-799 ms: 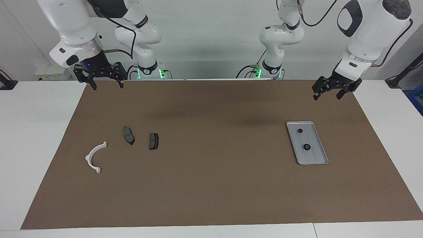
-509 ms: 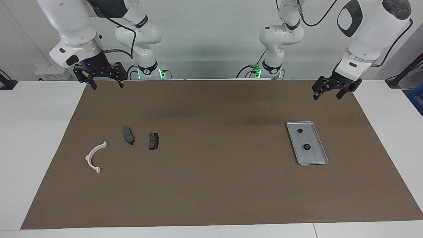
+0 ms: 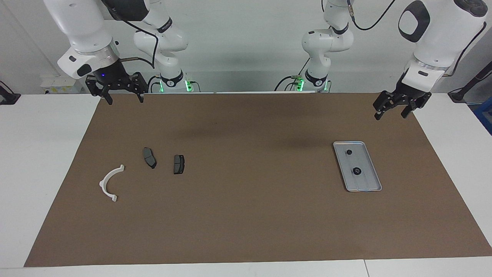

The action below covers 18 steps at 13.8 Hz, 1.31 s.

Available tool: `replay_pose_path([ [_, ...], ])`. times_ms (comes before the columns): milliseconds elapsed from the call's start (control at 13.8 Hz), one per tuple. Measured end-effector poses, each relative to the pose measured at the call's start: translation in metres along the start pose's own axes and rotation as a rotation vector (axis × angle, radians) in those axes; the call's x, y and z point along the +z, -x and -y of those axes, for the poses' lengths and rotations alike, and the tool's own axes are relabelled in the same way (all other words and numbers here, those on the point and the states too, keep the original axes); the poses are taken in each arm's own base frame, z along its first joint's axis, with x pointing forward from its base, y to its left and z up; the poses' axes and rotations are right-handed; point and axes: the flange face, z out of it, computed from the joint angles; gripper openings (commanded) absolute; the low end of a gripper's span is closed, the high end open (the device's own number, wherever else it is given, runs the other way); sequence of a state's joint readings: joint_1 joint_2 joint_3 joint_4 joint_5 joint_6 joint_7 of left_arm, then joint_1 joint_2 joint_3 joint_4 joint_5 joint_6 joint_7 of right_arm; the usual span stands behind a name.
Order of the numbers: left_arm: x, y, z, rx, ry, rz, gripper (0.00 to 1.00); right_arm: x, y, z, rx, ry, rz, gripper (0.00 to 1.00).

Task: Place bearing gear from tray to pile
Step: 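Reach the left gripper down to a black round part in the tray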

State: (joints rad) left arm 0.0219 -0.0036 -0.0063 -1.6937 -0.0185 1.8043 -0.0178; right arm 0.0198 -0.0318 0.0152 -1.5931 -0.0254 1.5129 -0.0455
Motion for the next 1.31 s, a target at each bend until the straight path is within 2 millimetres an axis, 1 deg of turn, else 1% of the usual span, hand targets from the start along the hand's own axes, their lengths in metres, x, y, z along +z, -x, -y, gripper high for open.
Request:
replay_pose_path([
  [73, 0.015, -0.001, 0.006, -0.010, -0.001, -0.012, 1.00, -0.002, 0.001, 0.000, 0.000, 0.000, -0.003, 1.00],
  [218, 0.050, -0.003, 0.009, -0.014, -0.002, -0.030, 1.00, -0.010, 0.005, 0.000, 0.001, 0.001, -0.019, 1.00],
  [436, 0.113, -0.016, 0.009, -0.015, -0.002, -0.025, 1.00, -0.022, 0.013, 0.001, -0.003, 0.003, -0.043, 1.00],
  [581, 0.155, -0.027, 0.010, -0.017, -0.003, -0.021, 0.89, -0.027, 0.016, 0.001, -0.047, 0.004, -0.052, 1.00],
  [654, 0.175, -0.031, 0.011, -0.019, -0.003, -0.019, 0.77, -0.027, 0.017, 0.001, -0.067, 0.005, -0.053, 1.00],
  [727, 0.194, -0.035, 0.012, -0.020, -0.003, -0.019, 0.71, -0.027, 0.017, 0.001, -0.076, 0.005, -0.052, 1.00],
  [799, 0.214, -0.037, 0.012, -0.022, -0.003, -0.012, 0.66, -0.026, 0.017, 0.001, -0.077, 0.005, -0.051, 1.00],
  [872, 0.231, -0.038, 0.013, -0.026, -0.004, 0.001, 0.66, -0.026, 0.017, 0.001, -0.078, 0.005, -0.051, 1.00],
  [945, 0.245, -0.038, 0.013, -0.035, -0.004, 0.015, 0.66, -0.026, 0.017, 0.001, -0.078, 0.005, -0.051, 1.00],
  [1017, 0.254, -0.037, 0.013, -0.046, -0.004, 0.025, 0.66, -0.026, 0.016, 0.001, -0.078, 0.005, -0.051, 1.00],
  [1308, 0.269, -0.029, 0.009, -0.056, -0.003, 0.057, 0.66, -0.019, 0.017, 0.001, -0.077, 0.004, -0.036, 1.00],
])
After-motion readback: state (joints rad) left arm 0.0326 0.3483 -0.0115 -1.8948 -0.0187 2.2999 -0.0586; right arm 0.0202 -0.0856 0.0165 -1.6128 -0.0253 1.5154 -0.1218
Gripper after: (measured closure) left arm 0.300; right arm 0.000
